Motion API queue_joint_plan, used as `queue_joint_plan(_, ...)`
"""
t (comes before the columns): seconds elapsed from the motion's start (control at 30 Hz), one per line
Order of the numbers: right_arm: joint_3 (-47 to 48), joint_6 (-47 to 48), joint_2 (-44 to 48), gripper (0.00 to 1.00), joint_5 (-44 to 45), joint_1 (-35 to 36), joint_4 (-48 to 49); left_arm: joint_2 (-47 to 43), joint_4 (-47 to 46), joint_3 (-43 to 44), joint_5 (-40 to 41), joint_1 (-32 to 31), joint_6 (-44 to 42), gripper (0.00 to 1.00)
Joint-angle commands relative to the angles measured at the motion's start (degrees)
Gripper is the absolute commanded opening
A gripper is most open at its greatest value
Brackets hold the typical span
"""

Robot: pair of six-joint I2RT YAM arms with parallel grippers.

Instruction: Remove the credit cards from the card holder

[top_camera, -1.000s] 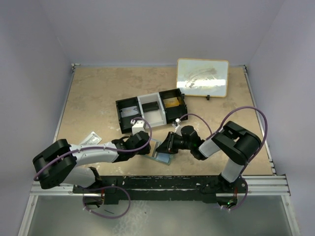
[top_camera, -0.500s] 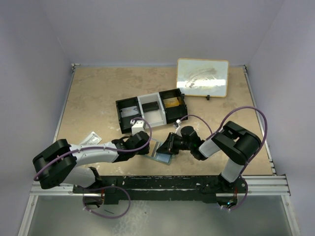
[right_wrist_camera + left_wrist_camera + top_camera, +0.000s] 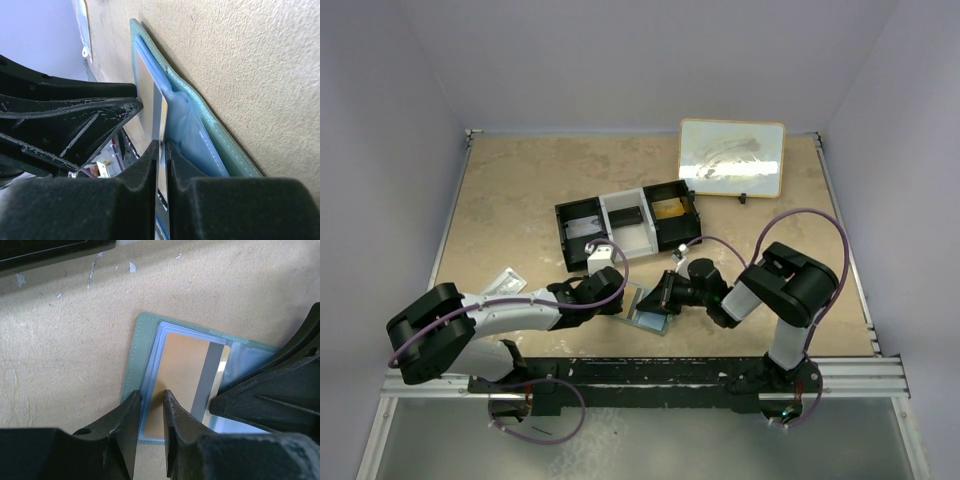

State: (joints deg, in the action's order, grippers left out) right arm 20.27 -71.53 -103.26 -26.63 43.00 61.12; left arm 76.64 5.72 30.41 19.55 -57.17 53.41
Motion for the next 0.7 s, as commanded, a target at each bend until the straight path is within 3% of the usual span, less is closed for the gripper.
queue_joint_plan(0.0,-0.64,-0.10,0.55,0.06,-0.45,0.16,4.26,0.61,3.43,0.93,-3.14,-1.18,0.39,0.21)
queue_joint_plan(0.3,-1.49,1.96,5.29,0.00,0.92,0.00,-3.72,0.64,5.29,0.93,-0.72,-1.27,1.23,0.17)
queue_joint_plan(0.5,-3.71,0.64,5.92,0.00,0.17,-0.35,-0.22,0.18,5.35,0.18,0.40,-1.26,1.57,0.16)
queue_joint_plan(0.67,-4.18,1.17,7.51,0.00,1.25,-0.72,-3.24,0.02,5.88,-0.15,0.57,-1.28,1.48,0.16)
